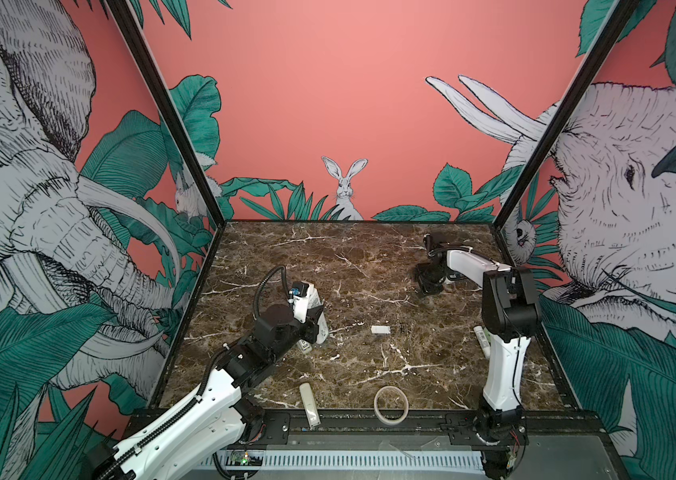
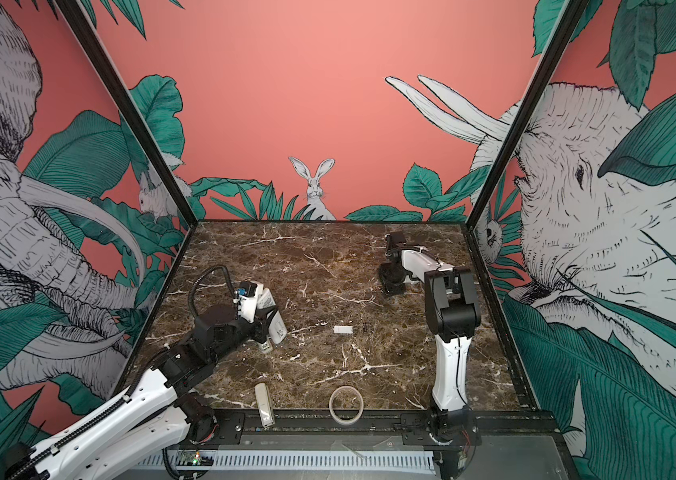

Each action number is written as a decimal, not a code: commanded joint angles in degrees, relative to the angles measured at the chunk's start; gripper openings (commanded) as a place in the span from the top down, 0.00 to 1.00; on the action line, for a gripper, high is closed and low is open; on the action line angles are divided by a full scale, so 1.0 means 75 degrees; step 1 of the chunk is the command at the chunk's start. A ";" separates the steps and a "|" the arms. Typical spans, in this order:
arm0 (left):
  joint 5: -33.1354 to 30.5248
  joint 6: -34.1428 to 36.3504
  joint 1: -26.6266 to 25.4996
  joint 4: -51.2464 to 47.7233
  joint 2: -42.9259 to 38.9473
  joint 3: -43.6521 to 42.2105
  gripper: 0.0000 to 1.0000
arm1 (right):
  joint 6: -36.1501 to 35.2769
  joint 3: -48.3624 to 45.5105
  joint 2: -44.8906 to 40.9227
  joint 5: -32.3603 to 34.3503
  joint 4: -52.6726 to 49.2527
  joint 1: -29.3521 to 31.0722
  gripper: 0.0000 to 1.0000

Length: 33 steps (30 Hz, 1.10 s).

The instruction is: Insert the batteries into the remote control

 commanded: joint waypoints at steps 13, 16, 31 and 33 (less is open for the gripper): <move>0.0199 -0.0118 0.0217 0.0218 -0.0099 0.0054 1.00 | 0.0481 0.0432 0.0645 0.0447 -0.0109 0.0102 0.70; 0.0183 -0.0118 0.0229 0.0215 -0.0140 0.0046 1.00 | -0.0353 0.1213 0.0967 0.0629 -0.0913 0.0101 0.81; 0.0187 -0.0138 0.0243 0.0075 -0.0239 0.0098 1.00 | -0.4000 0.1816 0.1372 0.1703 -0.3026 0.0105 0.89; 0.0206 -0.0137 0.0243 0.0086 -0.0218 0.0109 1.00 | -0.4633 0.1322 0.1223 0.1680 -0.2831 0.0107 0.89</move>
